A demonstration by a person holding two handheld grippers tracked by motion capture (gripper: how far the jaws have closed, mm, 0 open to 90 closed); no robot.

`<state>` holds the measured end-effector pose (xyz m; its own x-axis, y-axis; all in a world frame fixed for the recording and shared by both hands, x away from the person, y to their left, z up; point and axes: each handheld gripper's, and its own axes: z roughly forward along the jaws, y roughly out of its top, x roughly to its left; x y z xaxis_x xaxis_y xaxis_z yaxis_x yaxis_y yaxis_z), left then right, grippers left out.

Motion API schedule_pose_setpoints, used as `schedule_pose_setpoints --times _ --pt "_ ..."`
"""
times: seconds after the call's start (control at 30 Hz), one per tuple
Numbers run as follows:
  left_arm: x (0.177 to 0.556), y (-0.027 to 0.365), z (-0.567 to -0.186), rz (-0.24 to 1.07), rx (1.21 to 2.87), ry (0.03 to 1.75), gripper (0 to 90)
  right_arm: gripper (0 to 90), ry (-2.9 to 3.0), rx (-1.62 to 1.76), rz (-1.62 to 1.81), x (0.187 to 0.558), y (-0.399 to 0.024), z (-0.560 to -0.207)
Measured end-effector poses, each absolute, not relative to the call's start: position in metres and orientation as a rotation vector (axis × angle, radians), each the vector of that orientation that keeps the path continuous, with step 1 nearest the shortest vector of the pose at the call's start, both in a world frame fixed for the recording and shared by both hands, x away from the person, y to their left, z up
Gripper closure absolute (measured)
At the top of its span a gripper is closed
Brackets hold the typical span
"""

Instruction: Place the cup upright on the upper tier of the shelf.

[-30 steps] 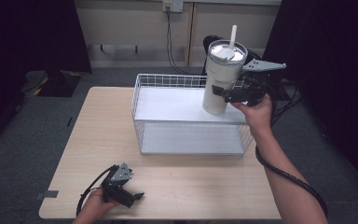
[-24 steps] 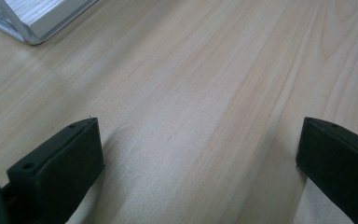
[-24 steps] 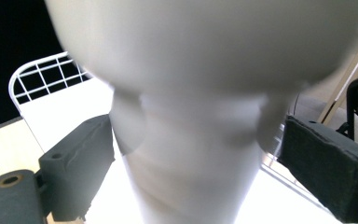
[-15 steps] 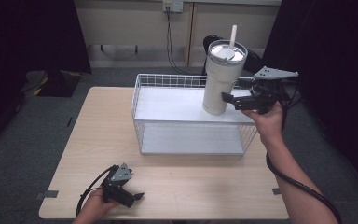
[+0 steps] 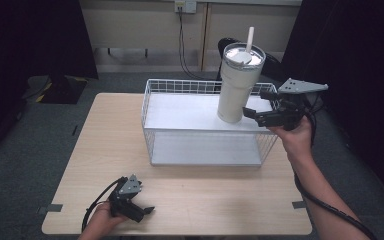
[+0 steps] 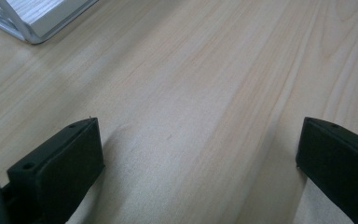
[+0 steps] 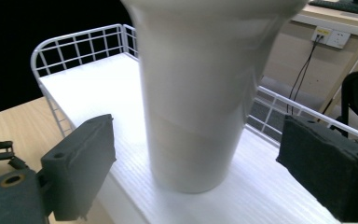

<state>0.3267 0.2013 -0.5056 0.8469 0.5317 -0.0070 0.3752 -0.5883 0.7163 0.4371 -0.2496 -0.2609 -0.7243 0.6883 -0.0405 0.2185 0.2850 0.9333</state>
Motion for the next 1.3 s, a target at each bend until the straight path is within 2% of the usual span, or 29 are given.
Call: schedule_pose_setpoints --times 1.3 --pt "0.327 0.201 -0.506 0.264 2.269 0.656 0.0 11.7 2.287 0.619 1.467 0.391 -0.224 -0.289"
